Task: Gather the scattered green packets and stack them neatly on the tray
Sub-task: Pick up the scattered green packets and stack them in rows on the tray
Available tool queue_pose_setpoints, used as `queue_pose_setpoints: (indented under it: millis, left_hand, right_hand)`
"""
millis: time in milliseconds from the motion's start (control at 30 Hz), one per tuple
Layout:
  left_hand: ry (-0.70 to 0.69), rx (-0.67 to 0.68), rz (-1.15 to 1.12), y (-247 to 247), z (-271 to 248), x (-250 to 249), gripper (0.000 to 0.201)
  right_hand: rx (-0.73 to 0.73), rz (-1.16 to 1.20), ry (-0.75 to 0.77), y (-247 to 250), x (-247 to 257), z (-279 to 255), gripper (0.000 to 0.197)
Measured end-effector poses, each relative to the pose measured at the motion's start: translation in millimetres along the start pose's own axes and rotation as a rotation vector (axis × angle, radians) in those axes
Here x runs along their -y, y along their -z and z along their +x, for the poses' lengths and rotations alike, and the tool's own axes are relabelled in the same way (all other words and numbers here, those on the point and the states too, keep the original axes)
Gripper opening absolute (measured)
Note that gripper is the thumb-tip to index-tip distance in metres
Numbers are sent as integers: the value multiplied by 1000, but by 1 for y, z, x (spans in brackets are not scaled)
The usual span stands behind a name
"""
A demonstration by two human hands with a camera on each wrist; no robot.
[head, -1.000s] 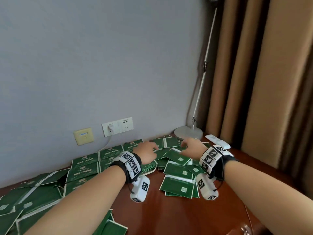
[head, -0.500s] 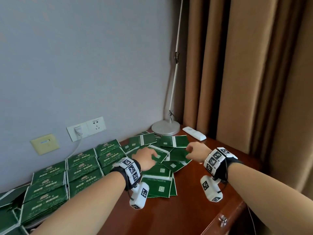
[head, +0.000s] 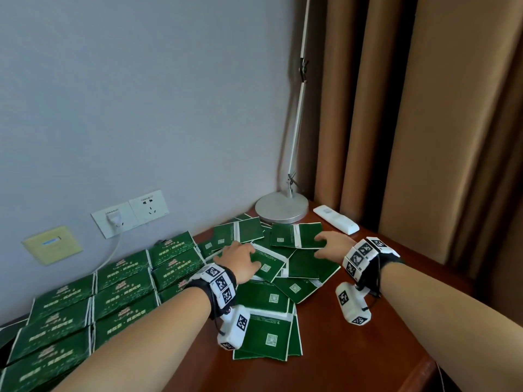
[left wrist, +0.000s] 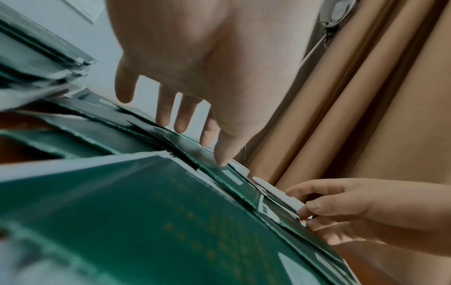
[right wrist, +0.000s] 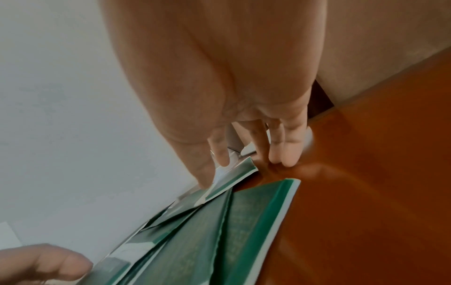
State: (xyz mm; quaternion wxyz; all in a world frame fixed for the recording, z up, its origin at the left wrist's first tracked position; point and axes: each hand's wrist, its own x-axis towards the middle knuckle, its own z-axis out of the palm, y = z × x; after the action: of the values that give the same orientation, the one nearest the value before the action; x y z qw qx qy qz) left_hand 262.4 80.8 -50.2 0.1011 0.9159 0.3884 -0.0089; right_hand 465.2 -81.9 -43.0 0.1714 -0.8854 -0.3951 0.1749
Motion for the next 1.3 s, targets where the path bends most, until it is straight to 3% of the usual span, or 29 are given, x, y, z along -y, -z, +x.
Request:
queue_pose_setpoints:
  millis: [233,433,1067,1300]
  left_hand:
    - [30,-1,17,-2,21,0,50]
    - [35,-11,13,-4,32,-1,49]
    - [59,-22,-86,-1,29,-10,39]
    - [33,-12,-175,4,12,-19,39]
  right_hand:
    - [7,56,-199,0,-3,34,53]
    - [36,16,-257,2,-5,52,55]
    - [120,-241,-251,3,2,54,47]
    - [89,-242,-270,1,2,43,27]
